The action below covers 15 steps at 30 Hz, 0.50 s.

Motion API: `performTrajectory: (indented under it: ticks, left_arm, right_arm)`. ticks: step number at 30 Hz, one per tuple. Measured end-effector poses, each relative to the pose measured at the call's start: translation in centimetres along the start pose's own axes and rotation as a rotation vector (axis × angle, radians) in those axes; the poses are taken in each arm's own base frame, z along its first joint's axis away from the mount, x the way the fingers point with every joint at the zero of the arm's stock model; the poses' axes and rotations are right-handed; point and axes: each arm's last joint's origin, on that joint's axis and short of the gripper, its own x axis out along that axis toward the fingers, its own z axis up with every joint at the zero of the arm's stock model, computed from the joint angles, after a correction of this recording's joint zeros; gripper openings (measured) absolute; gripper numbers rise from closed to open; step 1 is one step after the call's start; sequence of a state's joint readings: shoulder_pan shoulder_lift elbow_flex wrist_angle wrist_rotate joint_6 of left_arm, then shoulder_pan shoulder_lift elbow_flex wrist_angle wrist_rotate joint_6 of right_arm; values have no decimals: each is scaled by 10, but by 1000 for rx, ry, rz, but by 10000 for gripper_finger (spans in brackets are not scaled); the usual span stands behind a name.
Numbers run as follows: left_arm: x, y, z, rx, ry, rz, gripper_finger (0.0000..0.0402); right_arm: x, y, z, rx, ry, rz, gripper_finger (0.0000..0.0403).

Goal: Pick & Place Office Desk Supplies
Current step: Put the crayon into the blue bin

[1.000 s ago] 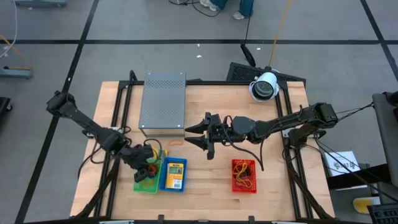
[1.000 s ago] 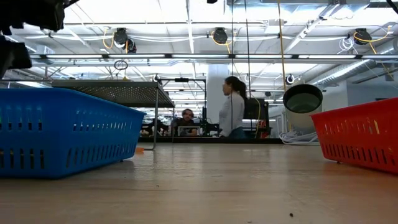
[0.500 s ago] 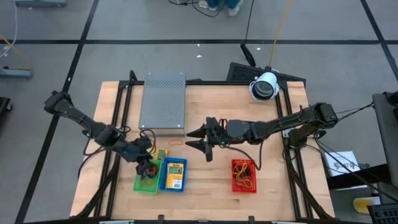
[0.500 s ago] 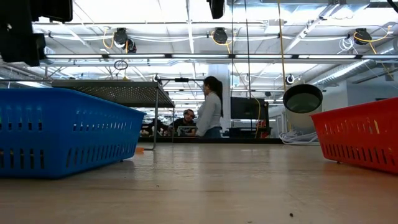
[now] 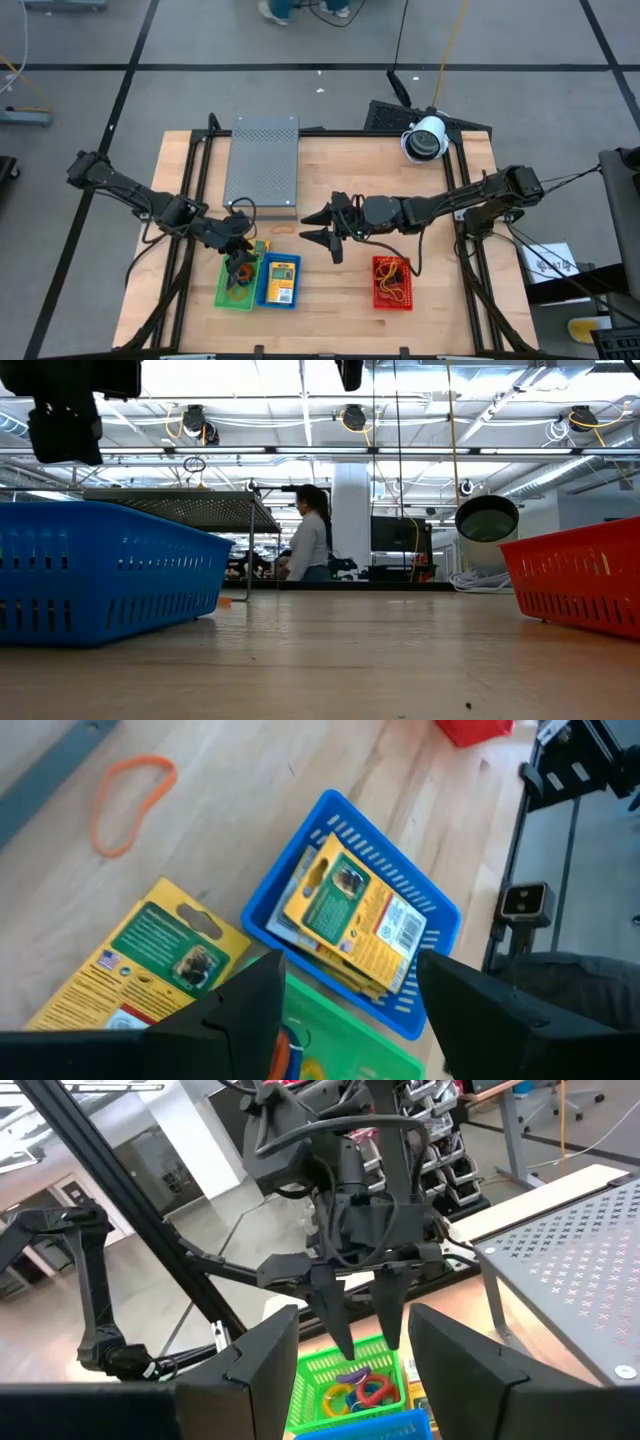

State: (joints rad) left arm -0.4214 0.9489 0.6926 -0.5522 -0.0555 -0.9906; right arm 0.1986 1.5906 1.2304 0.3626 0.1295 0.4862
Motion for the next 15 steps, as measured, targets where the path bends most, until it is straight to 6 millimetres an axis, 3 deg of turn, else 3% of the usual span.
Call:
performTrajectory:
  ticks: [7, 15]
  left_arm:
    - [0, 7, 9, -15, -28, 36, 237]
    - [0, 17, 10, -176, -4, 101, 237]
  right_arm:
    - [0, 0, 0, 0, 2, 0, 180]
    - [0, 0, -1, 27, 11, -4, 180]
